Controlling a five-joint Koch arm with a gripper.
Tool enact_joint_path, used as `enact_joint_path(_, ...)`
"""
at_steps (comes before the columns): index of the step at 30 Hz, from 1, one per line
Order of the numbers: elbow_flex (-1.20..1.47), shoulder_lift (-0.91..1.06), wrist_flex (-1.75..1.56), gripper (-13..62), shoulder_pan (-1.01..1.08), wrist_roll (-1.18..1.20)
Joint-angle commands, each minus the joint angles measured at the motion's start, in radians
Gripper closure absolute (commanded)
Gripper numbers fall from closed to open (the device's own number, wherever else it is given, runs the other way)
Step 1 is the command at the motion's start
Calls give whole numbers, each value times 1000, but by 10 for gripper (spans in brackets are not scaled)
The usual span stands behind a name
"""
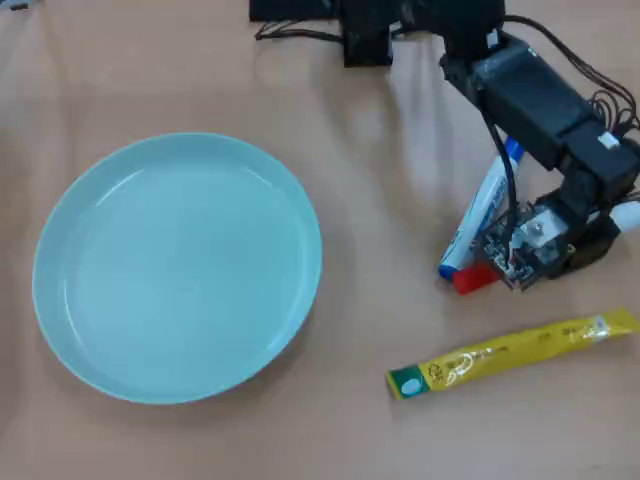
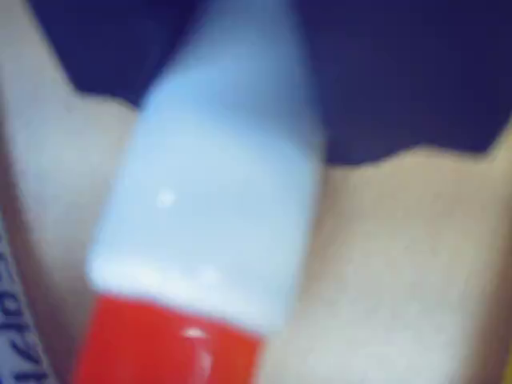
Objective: Pick up the red pen.
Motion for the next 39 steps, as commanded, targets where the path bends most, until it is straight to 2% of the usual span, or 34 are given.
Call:
enact_joint_path(1, -5, 0, -104, 557, 3, 15)
enact_joint_path(8, 6, 0, -229, 533, -34, 8)
enact_joint_path(13, 23, 20, -218, 548, -32, -38)
enact_joint_path(24, 238, 324, -229, 548, -14, -21)
enact_joint_path(31, 334, 571, -262, 548, -28, -95)
enact_joint_path(39, 658, 859, -555, 548, -8, -132)
